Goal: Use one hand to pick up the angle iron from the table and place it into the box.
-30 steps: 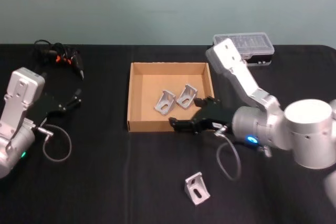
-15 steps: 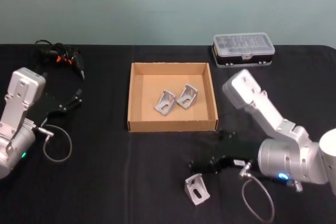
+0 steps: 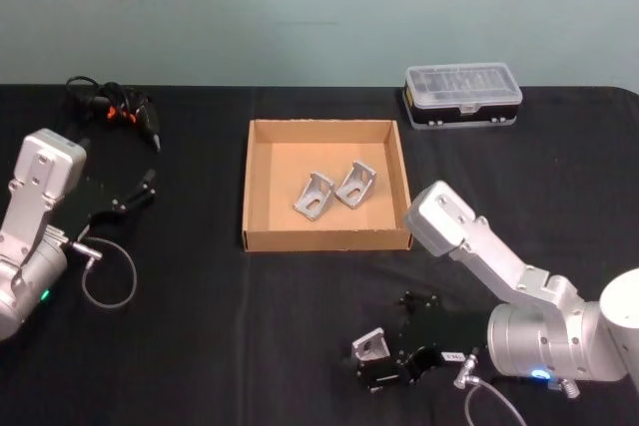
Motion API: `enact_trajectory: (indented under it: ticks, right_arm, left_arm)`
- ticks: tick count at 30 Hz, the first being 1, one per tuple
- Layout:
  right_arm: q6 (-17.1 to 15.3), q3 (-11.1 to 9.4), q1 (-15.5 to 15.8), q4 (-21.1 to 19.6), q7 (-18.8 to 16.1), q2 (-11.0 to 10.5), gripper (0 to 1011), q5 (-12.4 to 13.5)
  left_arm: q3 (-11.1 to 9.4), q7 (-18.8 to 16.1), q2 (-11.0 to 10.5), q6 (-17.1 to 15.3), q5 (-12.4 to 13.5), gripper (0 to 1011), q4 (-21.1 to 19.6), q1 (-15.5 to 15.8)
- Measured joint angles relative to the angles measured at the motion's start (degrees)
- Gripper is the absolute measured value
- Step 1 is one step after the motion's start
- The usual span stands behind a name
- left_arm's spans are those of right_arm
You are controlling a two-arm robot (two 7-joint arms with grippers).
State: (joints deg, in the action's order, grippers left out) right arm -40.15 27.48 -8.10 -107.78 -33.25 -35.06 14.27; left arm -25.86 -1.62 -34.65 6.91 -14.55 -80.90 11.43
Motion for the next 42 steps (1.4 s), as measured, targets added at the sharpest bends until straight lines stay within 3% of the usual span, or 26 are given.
enact_trajectory:
  ticks: [18, 34, 38, 42]
  right_arm:
    - [-1.0, 4.0, -2.7, 3.1, 2.2, 0.6, 1002, 0.1]
    - [-1.0, 3.8, -2.5, 2.9, 2.2, 0.5, 1002, 0.1]
    - [-1.0, 3.7, -2.5, 2.8, 2.2, 0.5, 966, 0.1]
    - [-1.0, 3.7, -2.4, 2.8, 2.2, 0.5, 852, 0.1]
  left_arm:
    - [0.0, 0.0, 0.0, 0.0, 0.0, 1011, 0.0, 0.0]
    - [0.0, 0.0, 0.0, 0.0, 0.0, 1011, 0.0, 0.0]
    - [0.0, 0.0, 0.0, 0.0, 0.0, 1011, 0.0, 0.0]
    - [0.0, 0.0, 0.0, 0.0, 0.0, 1011, 0.0, 0.0]
